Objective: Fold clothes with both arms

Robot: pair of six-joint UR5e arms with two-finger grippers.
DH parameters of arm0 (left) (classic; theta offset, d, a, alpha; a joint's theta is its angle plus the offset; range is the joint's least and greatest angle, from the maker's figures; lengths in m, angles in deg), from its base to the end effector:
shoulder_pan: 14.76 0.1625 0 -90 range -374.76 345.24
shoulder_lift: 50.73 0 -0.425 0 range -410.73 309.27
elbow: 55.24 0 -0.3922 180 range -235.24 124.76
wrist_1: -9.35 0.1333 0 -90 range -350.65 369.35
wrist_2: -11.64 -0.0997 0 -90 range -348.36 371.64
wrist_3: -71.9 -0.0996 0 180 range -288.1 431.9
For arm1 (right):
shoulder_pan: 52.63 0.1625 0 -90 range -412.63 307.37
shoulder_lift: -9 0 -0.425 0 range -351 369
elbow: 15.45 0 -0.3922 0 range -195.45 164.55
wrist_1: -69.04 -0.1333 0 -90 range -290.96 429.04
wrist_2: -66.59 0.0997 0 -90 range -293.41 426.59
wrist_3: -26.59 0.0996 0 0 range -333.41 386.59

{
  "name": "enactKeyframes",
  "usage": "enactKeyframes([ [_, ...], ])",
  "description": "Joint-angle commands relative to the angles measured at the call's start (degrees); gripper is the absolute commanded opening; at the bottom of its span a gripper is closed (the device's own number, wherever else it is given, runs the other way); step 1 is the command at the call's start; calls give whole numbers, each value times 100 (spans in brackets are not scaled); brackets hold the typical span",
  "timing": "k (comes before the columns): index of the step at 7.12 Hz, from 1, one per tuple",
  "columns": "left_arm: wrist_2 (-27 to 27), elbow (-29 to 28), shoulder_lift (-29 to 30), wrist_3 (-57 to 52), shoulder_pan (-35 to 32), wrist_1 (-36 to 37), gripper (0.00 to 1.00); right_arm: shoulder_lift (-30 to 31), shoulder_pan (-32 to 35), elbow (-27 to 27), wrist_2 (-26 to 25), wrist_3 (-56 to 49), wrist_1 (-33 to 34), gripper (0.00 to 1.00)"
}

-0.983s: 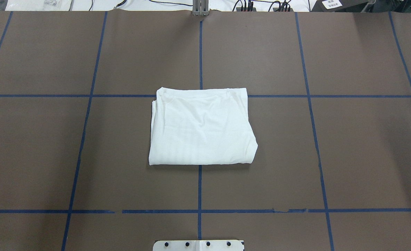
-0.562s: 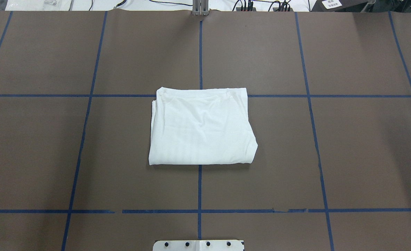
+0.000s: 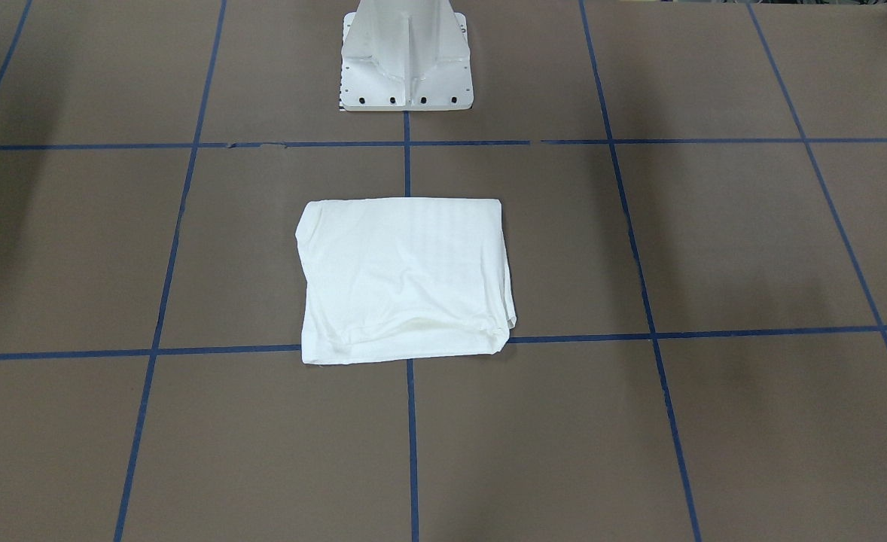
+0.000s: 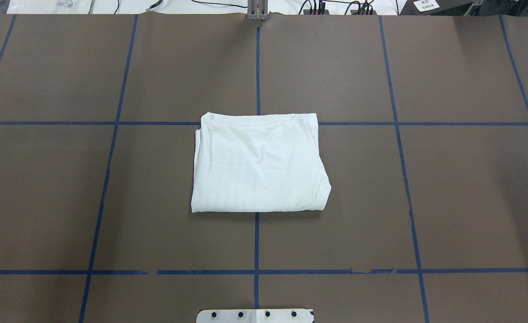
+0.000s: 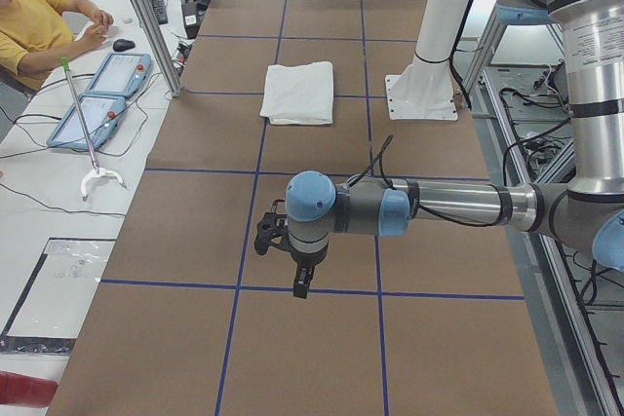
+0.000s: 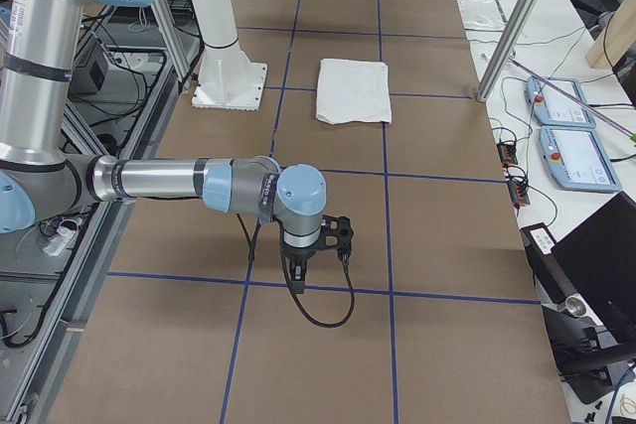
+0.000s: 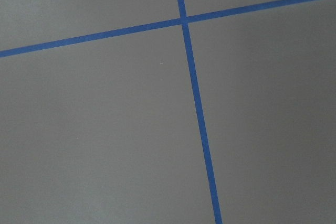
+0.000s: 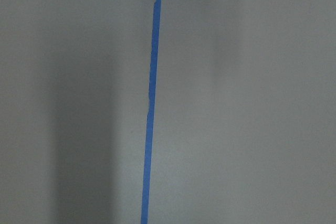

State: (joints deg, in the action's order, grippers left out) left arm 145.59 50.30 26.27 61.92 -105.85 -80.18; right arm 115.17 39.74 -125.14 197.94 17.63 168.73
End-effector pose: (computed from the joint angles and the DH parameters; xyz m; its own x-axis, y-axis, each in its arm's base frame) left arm -0.0717 -0.3971 0.6273 0.7127 0.1844 -0.6768 -0.1061 0.9821 0.1558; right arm 0.0825 -0.3611 0.6317 0.7444 -0.0540 0.6656 0.0757 0.9971 -0.0039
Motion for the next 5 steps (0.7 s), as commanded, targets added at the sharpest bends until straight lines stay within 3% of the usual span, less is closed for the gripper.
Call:
enactKeyframes([
  [1, 8, 2, -10, -3, 13, -21, 100, 0, 0, 26, 13, 0, -12, 100],
  [5, 8, 116, 61, -3, 13, -91, 100, 0, 0, 53, 22, 0, -12, 100],
])
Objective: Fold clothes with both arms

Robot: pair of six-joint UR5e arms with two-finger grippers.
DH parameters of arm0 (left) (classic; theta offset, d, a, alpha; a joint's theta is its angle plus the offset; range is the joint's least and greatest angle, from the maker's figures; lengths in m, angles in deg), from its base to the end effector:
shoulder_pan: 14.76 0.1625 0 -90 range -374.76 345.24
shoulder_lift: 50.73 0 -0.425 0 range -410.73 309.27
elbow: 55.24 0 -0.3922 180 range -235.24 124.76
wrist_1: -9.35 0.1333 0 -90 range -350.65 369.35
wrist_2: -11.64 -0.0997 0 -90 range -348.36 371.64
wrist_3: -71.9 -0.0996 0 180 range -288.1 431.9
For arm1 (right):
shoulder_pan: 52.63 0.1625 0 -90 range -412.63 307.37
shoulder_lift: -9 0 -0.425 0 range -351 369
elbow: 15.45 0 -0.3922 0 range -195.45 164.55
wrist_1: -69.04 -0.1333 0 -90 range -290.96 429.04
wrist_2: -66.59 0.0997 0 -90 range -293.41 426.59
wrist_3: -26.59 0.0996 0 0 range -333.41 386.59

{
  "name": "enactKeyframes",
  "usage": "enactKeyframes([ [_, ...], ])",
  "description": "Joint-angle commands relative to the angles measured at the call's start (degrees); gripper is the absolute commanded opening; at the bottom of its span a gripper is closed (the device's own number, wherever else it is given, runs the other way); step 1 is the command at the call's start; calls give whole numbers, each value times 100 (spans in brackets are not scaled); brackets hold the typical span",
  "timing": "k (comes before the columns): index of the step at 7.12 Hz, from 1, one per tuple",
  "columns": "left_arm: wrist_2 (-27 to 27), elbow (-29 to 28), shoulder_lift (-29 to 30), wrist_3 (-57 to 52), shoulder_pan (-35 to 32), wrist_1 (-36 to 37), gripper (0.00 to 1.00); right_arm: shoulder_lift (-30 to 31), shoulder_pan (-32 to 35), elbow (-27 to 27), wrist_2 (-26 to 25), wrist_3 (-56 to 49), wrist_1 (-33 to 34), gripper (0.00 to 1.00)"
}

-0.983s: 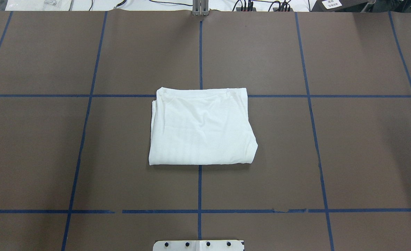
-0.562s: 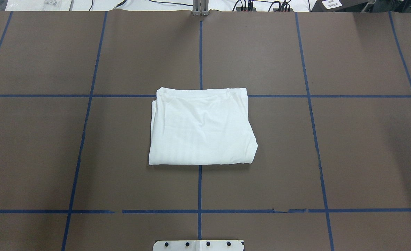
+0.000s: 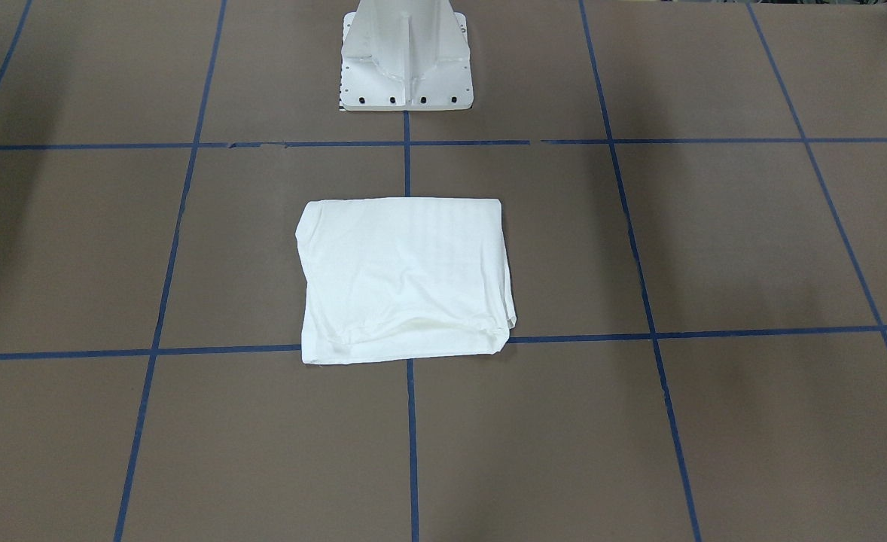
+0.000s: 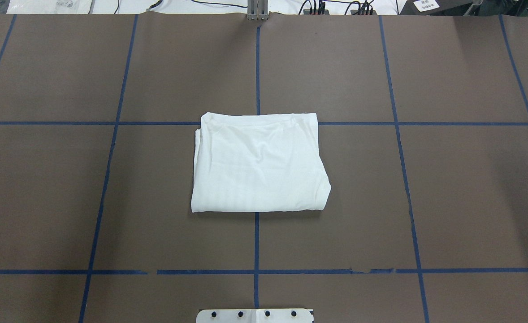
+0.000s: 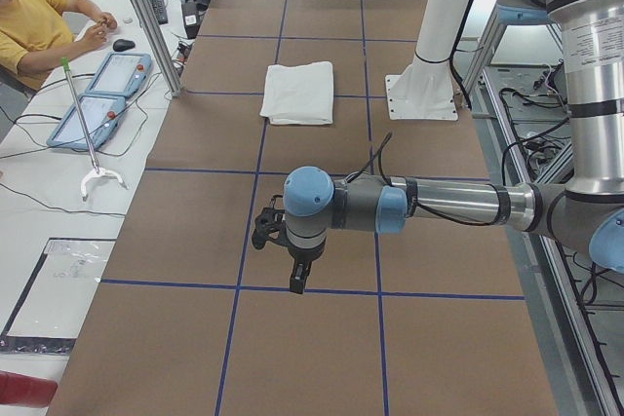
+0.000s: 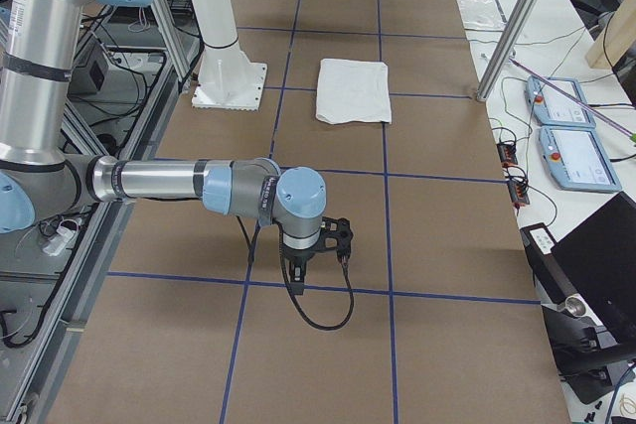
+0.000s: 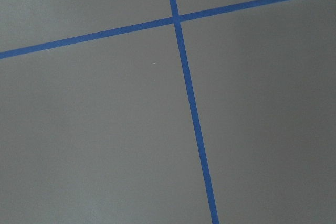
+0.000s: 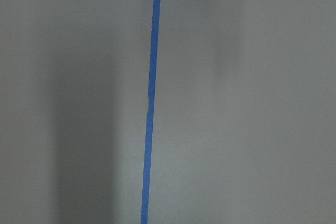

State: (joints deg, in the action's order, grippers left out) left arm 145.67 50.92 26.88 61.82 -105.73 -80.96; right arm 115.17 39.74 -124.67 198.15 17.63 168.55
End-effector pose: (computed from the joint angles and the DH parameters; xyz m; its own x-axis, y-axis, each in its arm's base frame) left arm -0.0709 -0.4036 0.6161 0.7116 0.2113 -0.6701 -0.1093 0.9754 0.1914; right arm 0.0822 -0.3609 0.6351 0.7418 -0.0504 0.6687 0.0754 0.9971 -0.0085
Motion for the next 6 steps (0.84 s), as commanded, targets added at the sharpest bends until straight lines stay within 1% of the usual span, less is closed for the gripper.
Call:
enactKeyframes([
  [1, -9, 54, -1, 6, 0, -13, 100, 0, 0, 5, 1, 0, -2, 100],
  [6, -17, 133, -71, 15, -9, -13, 100, 0, 0, 102, 1, -9, -2, 100],
])
